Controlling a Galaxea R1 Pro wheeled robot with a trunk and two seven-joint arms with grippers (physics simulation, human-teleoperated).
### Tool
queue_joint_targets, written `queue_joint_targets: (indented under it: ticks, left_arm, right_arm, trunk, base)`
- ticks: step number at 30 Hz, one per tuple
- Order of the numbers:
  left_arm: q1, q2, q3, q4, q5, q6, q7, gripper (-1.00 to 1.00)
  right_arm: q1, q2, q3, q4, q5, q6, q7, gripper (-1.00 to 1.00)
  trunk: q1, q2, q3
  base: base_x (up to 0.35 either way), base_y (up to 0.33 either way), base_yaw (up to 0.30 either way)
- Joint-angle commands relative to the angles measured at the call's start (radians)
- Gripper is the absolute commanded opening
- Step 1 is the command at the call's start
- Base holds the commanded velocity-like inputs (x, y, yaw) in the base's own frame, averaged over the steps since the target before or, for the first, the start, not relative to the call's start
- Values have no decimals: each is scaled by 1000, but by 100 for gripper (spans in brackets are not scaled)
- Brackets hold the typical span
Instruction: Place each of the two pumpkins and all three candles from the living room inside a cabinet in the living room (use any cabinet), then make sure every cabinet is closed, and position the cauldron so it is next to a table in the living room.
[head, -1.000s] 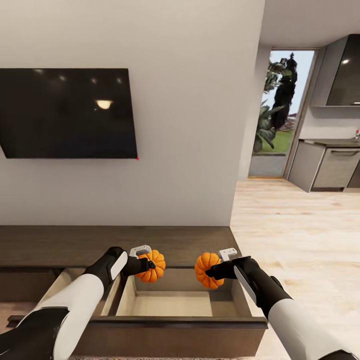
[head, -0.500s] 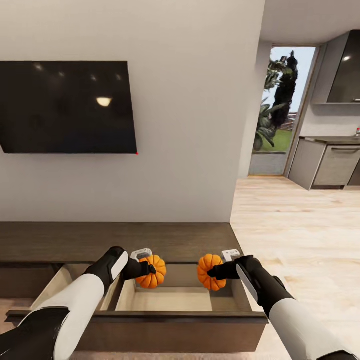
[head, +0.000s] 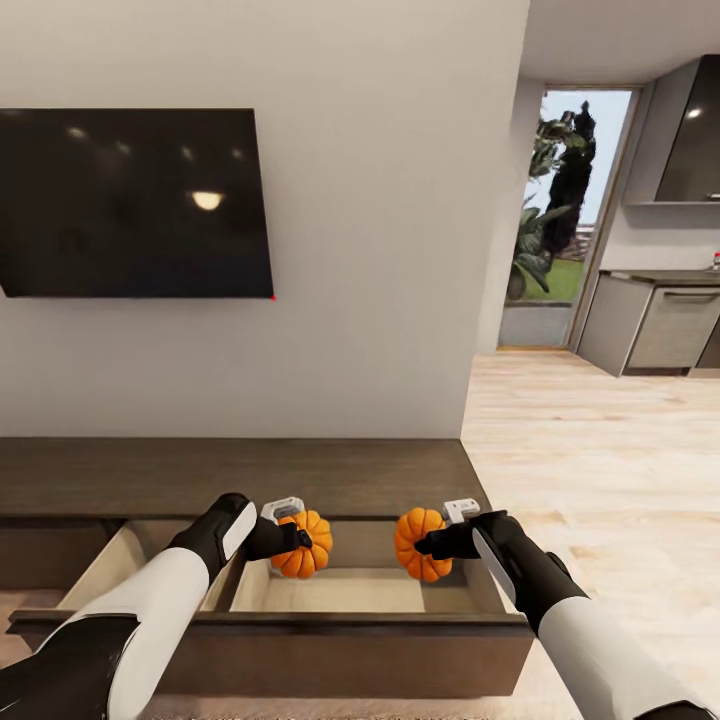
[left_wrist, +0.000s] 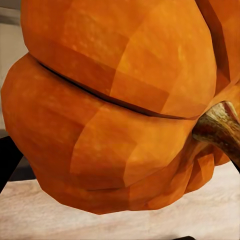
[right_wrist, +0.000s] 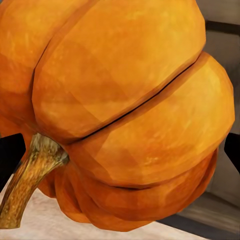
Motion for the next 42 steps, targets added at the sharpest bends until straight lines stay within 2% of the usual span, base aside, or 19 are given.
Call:
queue_joint_targets:
  ticks: [1,8,20,26,33,42]
  left_arm:
    - [0,0,1,-2,-1,5,4,-100]
    - [0,0,1,-2,-1,4,4,-100]
    - [0,0,1,-2,-1,5,5,-100]
    - [-1,-1,1,-2,-1,7,5,-100]
    - [-2,-20,1,-2,-3,10,8,-100]
    - [-2,-25,1,-1,-6,12,8,-100]
  right_arm:
    - [-1,-1,5,-2,-12,4,-5,-100]
    - [-1,-1,6,-2,-11,4,-6,-100]
    - [-1,-1,6,-2,-10,4,-7,-100]
    - [-1,-1,6,-2,-10,4,-8,-100]
    - [-1,-1,3,-2,-11,4,-9,-100]
    - [-1,-1,3,-2,-11,4,-9,-100]
  trunk:
    - [4,-8,-4]
    - [31,-57,-30]
    - [31,-57,-47]
    - [31,-57,-56]
    - [31,-57,-67]
    - [31,-57,-82]
  base:
    - [0,0,0]
    - [0,0,21]
    - [6,0,85]
    - [234,-15,88]
    - [94,-23,58]
    - [3,-1,-59]
